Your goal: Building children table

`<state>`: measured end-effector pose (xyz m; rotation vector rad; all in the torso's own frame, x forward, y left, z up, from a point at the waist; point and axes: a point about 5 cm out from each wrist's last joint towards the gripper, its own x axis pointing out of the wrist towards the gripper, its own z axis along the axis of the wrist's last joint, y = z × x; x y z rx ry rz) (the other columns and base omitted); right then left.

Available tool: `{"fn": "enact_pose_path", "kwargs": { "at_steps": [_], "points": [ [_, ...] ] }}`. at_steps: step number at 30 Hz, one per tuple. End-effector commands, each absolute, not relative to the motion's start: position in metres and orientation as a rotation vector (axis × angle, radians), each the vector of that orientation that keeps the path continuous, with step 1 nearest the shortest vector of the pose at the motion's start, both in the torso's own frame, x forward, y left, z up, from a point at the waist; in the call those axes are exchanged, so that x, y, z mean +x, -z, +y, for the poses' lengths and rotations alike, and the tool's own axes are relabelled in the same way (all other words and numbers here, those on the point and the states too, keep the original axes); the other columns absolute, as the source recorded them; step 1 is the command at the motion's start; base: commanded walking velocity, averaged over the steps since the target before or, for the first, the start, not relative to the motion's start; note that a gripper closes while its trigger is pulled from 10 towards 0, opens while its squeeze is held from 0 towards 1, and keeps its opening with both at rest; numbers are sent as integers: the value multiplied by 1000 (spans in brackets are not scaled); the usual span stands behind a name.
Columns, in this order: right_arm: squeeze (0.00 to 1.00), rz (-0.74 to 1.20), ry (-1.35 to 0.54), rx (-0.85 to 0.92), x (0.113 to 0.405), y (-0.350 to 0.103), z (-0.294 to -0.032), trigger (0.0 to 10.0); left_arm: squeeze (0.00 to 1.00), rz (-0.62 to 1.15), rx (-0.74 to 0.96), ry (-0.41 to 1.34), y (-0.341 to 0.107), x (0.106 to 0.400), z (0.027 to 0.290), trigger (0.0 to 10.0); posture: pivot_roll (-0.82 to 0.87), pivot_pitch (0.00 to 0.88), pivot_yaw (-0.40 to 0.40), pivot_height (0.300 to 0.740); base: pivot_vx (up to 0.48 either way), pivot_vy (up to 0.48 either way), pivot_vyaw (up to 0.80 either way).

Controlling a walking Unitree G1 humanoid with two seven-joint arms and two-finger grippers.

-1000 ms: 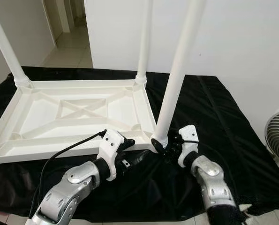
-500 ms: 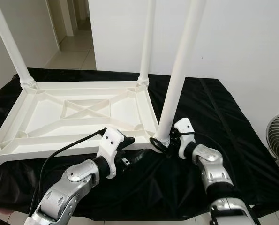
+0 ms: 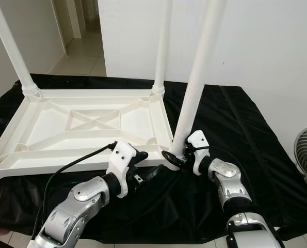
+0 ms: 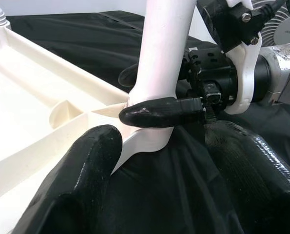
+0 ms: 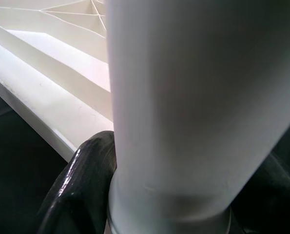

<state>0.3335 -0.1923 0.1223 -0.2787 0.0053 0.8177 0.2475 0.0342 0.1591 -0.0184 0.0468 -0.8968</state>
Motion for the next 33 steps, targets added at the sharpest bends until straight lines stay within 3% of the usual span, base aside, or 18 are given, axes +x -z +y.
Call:
{"fn": "enact_pose_path", "kwargs": {
  "at_steps": [1, 7, 12, 18, 22, 26, 33],
  "points": [
    [0, 55, -823, -252, 328, -111, -196, 0, 0, 52, -24, 878, -158, 247, 35, 10000, -13, 16, -40, 740, 0, 0, 0],
    [0, 92, -667, -213, 327, -105, -206, 0, 0, 56, -31, 889, -157, 246, 33, 10000, -35, 33, -40, 740, 0, 0, 0],
    [0, 118, -393, -120, 326, -97, -204, 0, 0, 64, -42, 900, -156, 243, 31, 10000, -46, 51, -38, 740, 0, 0, 0],
    [0, 79, -225, -63, 316, -97, -190, 0, 0, 70, -45, 906, -156, 241, 30, 10000, -51, 67, -36, 740, 0, 0, 0],
    [0, 79, 25, -30, 308, -95, -172, 0, 0, 75, -48, 912, -155, 240, 29, 10000, -56, 70, -34, 740, 0, 0, 0],
    [0, 77, 119, -5, 307, -99, -157, 0, 0, 77, -50, 913, -155, 240, 29, 10000, -60, 73, -34, 740, 0, 0, 0],
    [0, 57, 108, 46, 307, -111, -140, 0, 0, 82, -56, 910, -154, 240, 30, 10000, -58, 72, -33, 740, 0, 0, 0]
  ]
}}
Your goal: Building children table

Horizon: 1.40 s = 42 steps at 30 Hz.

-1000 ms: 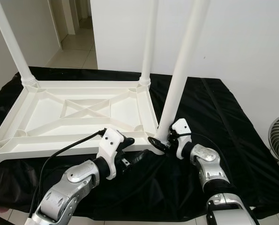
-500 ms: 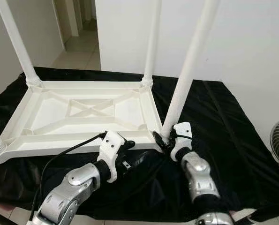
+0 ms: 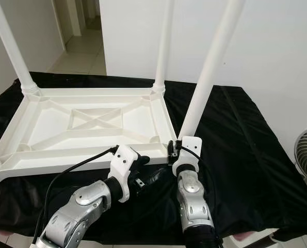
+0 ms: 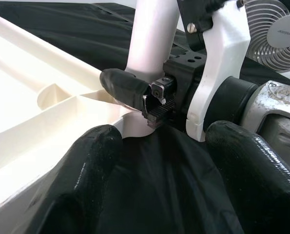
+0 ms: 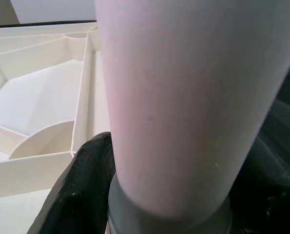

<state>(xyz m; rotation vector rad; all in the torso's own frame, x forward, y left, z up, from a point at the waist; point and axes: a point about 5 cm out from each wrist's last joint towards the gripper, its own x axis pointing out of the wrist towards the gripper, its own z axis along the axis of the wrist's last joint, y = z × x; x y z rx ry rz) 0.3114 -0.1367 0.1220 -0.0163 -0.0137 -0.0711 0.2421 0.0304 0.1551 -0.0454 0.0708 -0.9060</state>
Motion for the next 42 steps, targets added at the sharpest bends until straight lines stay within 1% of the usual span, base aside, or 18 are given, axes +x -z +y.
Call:
{"fn": "enact_pose_path", "kwargs": {
  "at_steps": [1, 2, 3, 4, 5, 7, 9, 10, 13, 17, 23, 25, 27, 28, 32, 38, 39, 42],
  "points": [
    [0, 57, 108, 46, 307, -111, -140, 0, 0, 82, -56, 910, -154, 240, 30, 10000, -58, 72, -33, 740, 0, 0, 0],
    [0, 57, 108, 46, 307, -111, -140, 0, 0, 82, -56, 910, -154, 240, 30, 10000, -58, 72, -33, 740, 0, 0, 0],
    [78, 39, 85, 67, 308, -114, -140, 10000, 0, 82, -55, 909, -154, 240, 30, 10000, -58, 72, -33, 740, 0, 0, 0],
    [78, 39, 85, 67, 308, -114, -140, 10000, 0, 82, -55, 909, -154, 240, 30, 10000, -58, 72, -33, 740, 0, 0, 0],
    [1000, -41, 32, 108, 308, -124, -145, 10000, 0, 79, -51, 905, -155, 240, 31, 10000, -56, 64, -31, 740, 0, 0, 0],
    [1000, -41, 32, 108, 308, -124, -145, 10000, 0, 79, -51, 905, -155, 240, 31, 10000, -56, 64, -31, 740, 0, 0, 0],
    [1000, -131, -53, 140, 307, -136, -153, 10000, 0, 78, -51, 905, -155, 240, 30, 10000, -60, 63, -27, 740, 0, 0, 0],
    [0, -145, -107, 136, 306, -138, -157, 10000, 0, 78, -50, 906, -155, 240, 30, 10000, -59, 64, -28, 740, 0, 0, 0],
    [0, -157, -156, 123, 305, -141, -162, 10000, 0, 78, -49, 908, -155, 240, 30, 10000, -59, 64, -26, 740, 0, 0, 0],
    [0, -147, -296, 31, 301, -143, -178, 10000, 0, 78, -47, 908, -155, 240, 30, 10000, -54, 62, -25, 740, 0, 0, 0],
    [0, -123, -396, -42, 303, -143, -192, 10000, 0, 78, -46, 904, -155, 241, 31, 10000, -54, 62, -25, 740, 0, 0, 0],
    [0, -123, -396, -42, 303, -143, -192, 10000, 0, 78, -46, 904, -155, 241, 31, 10000, -54, 62, -25, 740, 0, 0, 0],
    [0, -102, -506, -104, 308, -143, -200, 10000, 0, 78, -43, 903, -155, 241, 31, 10000, -48, 52, -20, 740, 0, 0, 0],
    [0, -102, -506, -104, 308, -143, -200, 10000, 0, 78, -43, 903, -155, 241, 31, 10000, -48, 52, -20, 740, 0, 0, 0],
    [0, -72, -656, -185, 324, -144, -195, 10000, 0, 72, -38, 899, -156, 243, 32, 10000, -37, 40, -21, 740, 0, 0, 0],
    [0, -54, -720, -197, 331, -143, -188, 10000, 0, 68, -35, 894, -157, 245, 32, 10000, -24, 26, -22, 740, 0, 0, 0],
    [0, -30, -777, -218, 335, -139, -181, 7059, 0, 64, -33, 889, -158, 246, 33, 10000, -22, 22, -21, 740, 0, 0, 0],
    [0, -20, -800, -225, 336, -138, -180, 7059, 0, 63, -33, 888, -158, 246, 33, 10000, -22, 22, -21, 740, 0, 0, 0]
  ]
}}
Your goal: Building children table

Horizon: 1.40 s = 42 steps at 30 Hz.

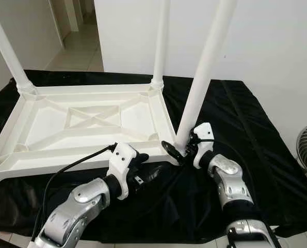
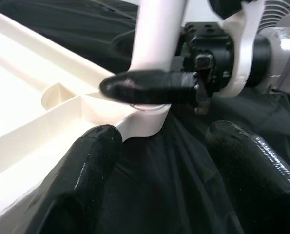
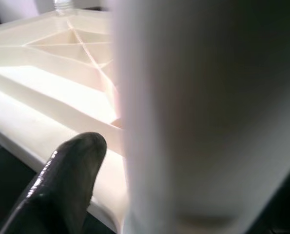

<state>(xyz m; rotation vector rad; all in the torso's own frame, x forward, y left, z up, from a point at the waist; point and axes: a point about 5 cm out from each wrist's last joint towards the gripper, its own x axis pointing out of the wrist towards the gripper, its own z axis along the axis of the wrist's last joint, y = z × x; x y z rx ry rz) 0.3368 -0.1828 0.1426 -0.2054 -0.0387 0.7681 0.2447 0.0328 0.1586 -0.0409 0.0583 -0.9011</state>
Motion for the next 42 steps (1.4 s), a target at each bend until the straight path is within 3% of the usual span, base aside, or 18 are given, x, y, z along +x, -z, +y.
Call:
{"fn": "enact_pose_path", "kwargs": {
  "at_steps": [1, 3, 4, 14, 19, 25, 28, 34, 36, 42],
  "points": [
    [0, -20, -818, -224, 337, -138, -178, 4000, 0, 62, -32, 886, -158, 246, 34, 10000, -19, 13, -21, 740, 0, 0, 0],
    [0, -20, -818, -224, 337, -138, -178, 4000, 0, 62, -32, 886, -158, 246, 34, 10000, -19, 13, -21, 740, 0, 0, 0],
    [0, -16, -856, -228, 339, -137, -177, 0, 0, 60, -31, 885, -159, 247, 34, 10000, -19, 13, -21, 740, 0, 0, 0],
    [0, 8, -826, -180, 340, -132, -184, 0, 0, 60, -33, 883, -159, 247, 34, 10000, -18, 14, -24, 740, 0, 0, 0],
    [0, 56, -561, -138, 341, -120, -201, 0, 0, 63, -41, 885, -158, 245, 32, 10000, -33, 38, -31, 740, 0, 0, 0],
    [0, 73, -402, -134, 336, -110, -209, 0, 0, 69, -45, 889, -157, 244, 32, 10000, -38, 49, -30, 740, 0, 0, 0],
    [0, 75, -175, -106, 329, -101, -220, 0, 0, 74, -44, 892, -156, 242, 33, 10000, -41, 57, -28, 740, 0, 0, 0],
    [0, 61, -19, -94, 319, -96, -221, 0, 0, 71, -36, 889, -156, 242, 35, 10000, -43, 65, -28, 740, 0, 0, 0],
    [0, 31, 145, -84, 309, -95, -220, 0, 0, 70, -27, 879, -155, 244, 37, 10000, -40, 66, -31, 740, 0, 0, 0],
    [0, 32, 388, -81, 295, -93, -217, 0, 0, 61, -26, 855, -157, 247, 41, 10000, -38, 68, -33, 740, 0, 0, 0]
  ]
}}
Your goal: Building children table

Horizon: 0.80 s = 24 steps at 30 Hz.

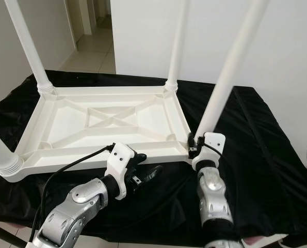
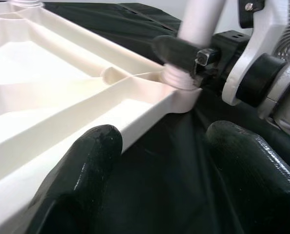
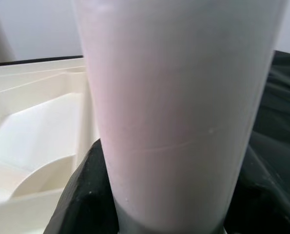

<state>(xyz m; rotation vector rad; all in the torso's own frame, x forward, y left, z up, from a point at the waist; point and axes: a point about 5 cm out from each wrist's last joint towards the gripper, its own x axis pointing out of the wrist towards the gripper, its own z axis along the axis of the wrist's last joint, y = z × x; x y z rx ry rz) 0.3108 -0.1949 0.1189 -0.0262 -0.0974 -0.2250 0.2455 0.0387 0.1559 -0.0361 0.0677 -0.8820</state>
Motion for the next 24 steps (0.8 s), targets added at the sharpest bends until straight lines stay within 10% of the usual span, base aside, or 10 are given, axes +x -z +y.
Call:
{"fn": "enact_pose_path", "kwargs": {
  "at_steps": [1, 9, 10, 11, 12, 24],
  "points": [
    [0, 37, 420, -82, 295, -94, -215, 0, 0, 60, -27, 852, -157, 247, 42, 10000, -38, 68, -33, 740, 0, 0, 0],
    [0, 19, 411, -101, 298, -101, -215, 0, 0, 62, -22, 853, -156, 246, 42, 10000, -39, 70, -30, 740, 0, 0, 0],
    [0, 11, 414, -101, 299, -103, -219, 10000, 0, 62, -21, 849, -156, 247, 43, 10000, -37, 70, -31, 740, 0, 0, 0],
    [220, 4, 416, -103, 300, -105, -221, 10000, 0, 62, -19, 846, -156, 248, 44, 10000, -36, 71, -32, 740, 0, 0, 0],
    [1000, -6, 425, -100, 300, -107, -223, 10000, 0, 62, -17, 842, -156, 248, 45, 10000, -36, 71, -32, 740, 0, 0, 0],
    [1000, -110, 365, -67, 291, -124, -218, 10000, 0, 74, 27, 819, -153, 252, 47, 10000, -35, 68, -33, 740, 0, 0, 0]
  ]
}}
